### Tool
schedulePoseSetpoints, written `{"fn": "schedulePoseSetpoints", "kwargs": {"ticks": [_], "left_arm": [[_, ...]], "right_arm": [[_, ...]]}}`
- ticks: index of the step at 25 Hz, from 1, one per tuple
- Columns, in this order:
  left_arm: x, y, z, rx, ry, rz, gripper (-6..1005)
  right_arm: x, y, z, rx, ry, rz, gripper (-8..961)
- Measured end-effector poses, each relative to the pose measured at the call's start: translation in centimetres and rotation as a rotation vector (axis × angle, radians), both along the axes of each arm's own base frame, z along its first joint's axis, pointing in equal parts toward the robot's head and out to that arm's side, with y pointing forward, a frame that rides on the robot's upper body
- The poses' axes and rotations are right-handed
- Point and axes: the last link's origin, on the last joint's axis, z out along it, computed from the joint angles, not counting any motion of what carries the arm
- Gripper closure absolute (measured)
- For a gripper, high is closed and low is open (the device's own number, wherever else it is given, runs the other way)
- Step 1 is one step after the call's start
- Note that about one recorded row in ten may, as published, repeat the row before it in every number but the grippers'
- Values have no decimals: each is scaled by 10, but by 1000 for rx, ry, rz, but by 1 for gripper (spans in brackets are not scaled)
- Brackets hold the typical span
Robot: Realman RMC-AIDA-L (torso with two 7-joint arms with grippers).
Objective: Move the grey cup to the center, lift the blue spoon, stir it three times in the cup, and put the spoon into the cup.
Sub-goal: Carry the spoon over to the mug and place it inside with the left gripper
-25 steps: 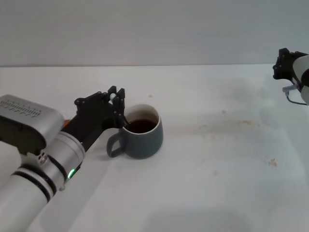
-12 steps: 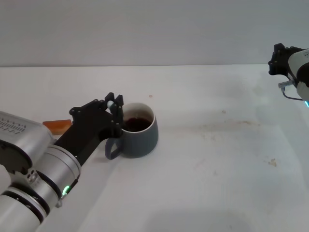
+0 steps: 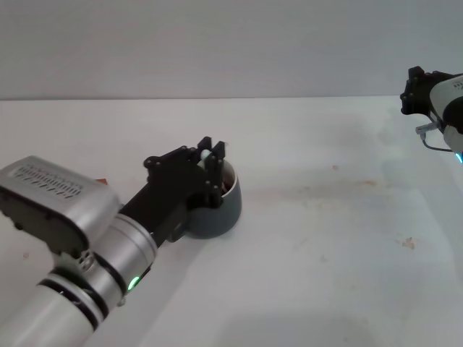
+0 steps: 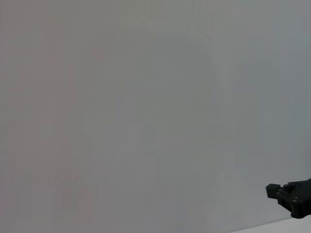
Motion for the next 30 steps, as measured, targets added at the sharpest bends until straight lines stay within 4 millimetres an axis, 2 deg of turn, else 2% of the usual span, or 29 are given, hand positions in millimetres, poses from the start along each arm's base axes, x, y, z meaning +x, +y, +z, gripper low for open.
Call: {"fn": "schedulePoseSetpoints", "kwargs": {"ticks": [7,16,25,30], "left_arm": [[0,12,-12,-6,15,-28,792],[-7,29,-17,-3,27,-50,788],[-33,43,-2,59,35,13,784],[-38,39,2,71,30,32,781]], "right_arm": [[2,-4,-1,-1,5,4,938],[2,-7,-3,-4,8,4,938],[2,-7,-4,-9,1,9,938],[0,-5,-4,-13,-1,10,937]]}}
